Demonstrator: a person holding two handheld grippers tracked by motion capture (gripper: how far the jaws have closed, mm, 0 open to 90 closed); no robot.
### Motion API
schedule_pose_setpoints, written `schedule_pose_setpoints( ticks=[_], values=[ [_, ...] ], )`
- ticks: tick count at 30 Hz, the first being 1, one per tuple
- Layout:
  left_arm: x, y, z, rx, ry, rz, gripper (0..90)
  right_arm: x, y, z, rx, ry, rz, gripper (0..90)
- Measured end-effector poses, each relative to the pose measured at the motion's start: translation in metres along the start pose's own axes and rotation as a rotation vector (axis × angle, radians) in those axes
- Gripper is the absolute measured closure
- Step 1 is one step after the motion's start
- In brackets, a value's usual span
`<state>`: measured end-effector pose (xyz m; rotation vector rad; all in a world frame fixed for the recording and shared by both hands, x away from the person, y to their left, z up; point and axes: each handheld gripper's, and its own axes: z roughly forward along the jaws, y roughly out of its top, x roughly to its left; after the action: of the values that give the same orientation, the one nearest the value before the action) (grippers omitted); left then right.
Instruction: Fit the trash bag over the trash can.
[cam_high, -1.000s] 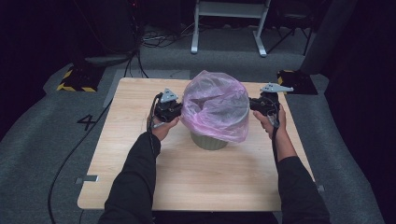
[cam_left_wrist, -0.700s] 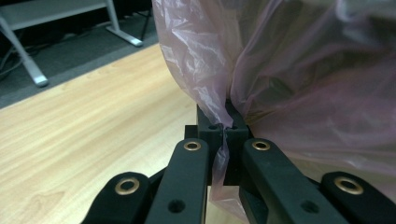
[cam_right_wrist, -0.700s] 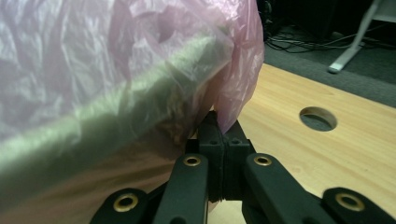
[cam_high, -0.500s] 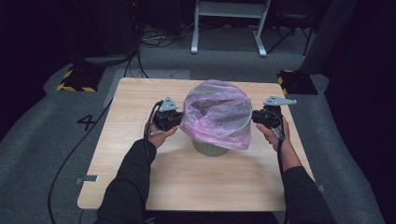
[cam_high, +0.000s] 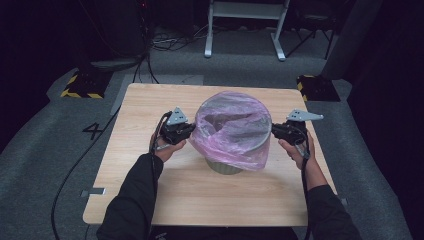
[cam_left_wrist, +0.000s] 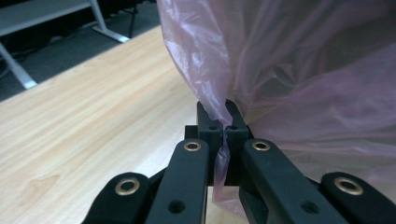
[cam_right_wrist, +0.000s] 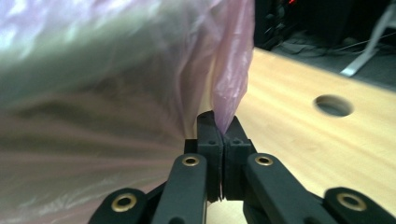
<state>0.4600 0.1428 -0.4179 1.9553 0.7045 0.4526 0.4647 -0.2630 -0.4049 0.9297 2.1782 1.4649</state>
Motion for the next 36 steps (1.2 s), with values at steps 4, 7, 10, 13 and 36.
schedule_pose_setpoints(
  ticks=[4,7,10,13,36],
  values=[
    [0.010,0.006,-0.006,-0.032,0.031,-0.015,89.7,-0.007,0.015,-0.007,-0.062,-0.064,0.028,88.7],
    [0.015,0.010,-0.003,-0.026,0.038,-0.030,89.7,-0.010,0.025,-0.003,-0.065,-0.080,0.026,88.3],
    [0.016,0.011,0.004,0.002,0.048,-0.033,89.7,-0.012,0.028,0.003,-0.046,-0.084,0.042,88.1],
    [0.017,0.007,0.017,0.058,0.041,-0.052,89.7,-0.015,0.028,0.014,-0.014,-0.078,0.074,88.2],
    [0.006,-0.017,0.046,0.188,-0.056,-0.067,89.7,-0.019,-0.014,0.040,0.104,-0.006,0.174,89.4]
  ],
)
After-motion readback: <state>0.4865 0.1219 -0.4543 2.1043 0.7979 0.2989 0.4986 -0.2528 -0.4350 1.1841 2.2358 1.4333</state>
